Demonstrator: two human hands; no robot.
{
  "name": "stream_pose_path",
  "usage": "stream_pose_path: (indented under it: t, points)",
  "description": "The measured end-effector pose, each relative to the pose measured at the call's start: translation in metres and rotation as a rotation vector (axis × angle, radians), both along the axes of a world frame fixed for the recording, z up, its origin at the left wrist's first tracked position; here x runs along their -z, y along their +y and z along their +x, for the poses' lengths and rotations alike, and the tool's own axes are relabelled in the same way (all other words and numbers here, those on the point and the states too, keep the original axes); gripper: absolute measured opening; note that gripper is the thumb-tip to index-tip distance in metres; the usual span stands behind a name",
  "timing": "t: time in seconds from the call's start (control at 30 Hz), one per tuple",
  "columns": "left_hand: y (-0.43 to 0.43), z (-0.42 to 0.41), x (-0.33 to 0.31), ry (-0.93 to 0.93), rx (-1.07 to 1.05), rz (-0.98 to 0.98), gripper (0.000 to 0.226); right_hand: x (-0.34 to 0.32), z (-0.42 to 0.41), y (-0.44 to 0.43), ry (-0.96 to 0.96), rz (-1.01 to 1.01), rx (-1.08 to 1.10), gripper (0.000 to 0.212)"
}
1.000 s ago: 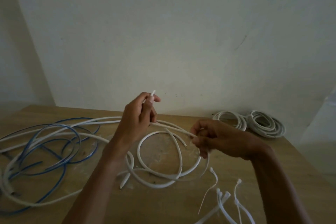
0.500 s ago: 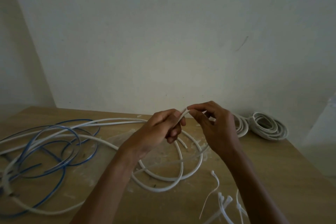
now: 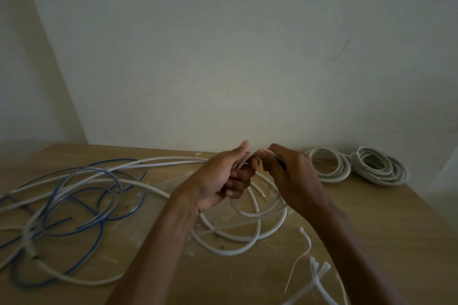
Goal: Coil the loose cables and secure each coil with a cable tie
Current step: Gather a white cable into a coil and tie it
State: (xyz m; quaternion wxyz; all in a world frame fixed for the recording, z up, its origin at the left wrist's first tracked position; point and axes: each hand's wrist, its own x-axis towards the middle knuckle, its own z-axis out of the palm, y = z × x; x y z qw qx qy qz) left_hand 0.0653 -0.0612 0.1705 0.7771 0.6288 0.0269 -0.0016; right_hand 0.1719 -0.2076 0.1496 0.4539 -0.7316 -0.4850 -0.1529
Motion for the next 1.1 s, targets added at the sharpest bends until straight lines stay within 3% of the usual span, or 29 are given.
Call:
stream_pose_path:
  t: [0.13, 0.3, 0.43, 0.5, 0.53, 0.63, 0.73, 0.9, 1.0, 1.1]
  points:
    - [0.004, -0.006, 0.0, -0.059, -0.052, 0.292, 0.047, 0.001, 0.005, -0.003, -0.032, -0.054, -0.046, 0.037]
    - [0.021, -0.018, 0.0, -0.023, 0.064, 0.448, 0.043, 0.003, 0.005, -0.005, -0.116, -0.19, -0.109, 0.046]
    - [0.009, -0.017, -0.008, 0.026, -0.096, 0.952, 0.046, 0.003, 0.004, -0.006, -0.137, -0.257, -0.108, 0.035]
    - [0.007, -0.017, -0.009, -0.004, -0.143, 1.071, 0.048, 0.003, 0.003, -0.006, -0.114, -0.253, -0.131, 0.031]
    - [0.005, -0.017, -0.01, -0.016, -0.138, 1.006, 0.047, 0.002, 0.001, -0.007, -0.106, -0.228, -0.134, 0.031]
    - [-0.003, -0.012, -0.01, -0.012, -0.118, 0.424, 0.042, -0.004, -0.004, -0.006, -0.09, -0.09, -0.076, 0.025]
    - [-0.003, -0.003, -0.01, -0.056, -0.2, 0.139, 0.04, -0.005, -0.004, -0.004, 0.043, -0.053, -0.084, 0.013]
    - [0.019, -0.005, -0.015, -0.107, -0.199, -0.334, 0.041, -0.007, 0.01, -0.02, 0.464, -0.264, -0.359, 0.028]
    - [0.023, -0.008, -0.015, -0.093, -0.221, -0.379, 0.04, -0.013, 0.008, -0.026, 0.642, -0.091, -0.474, 0.037]
    - [0.018, -0.011, -0.013, -0.091, -0.182, -0.218, 0.039, -0.014, 0.004, -0.02, 0.616, 0.204, -0.344, 0.035]
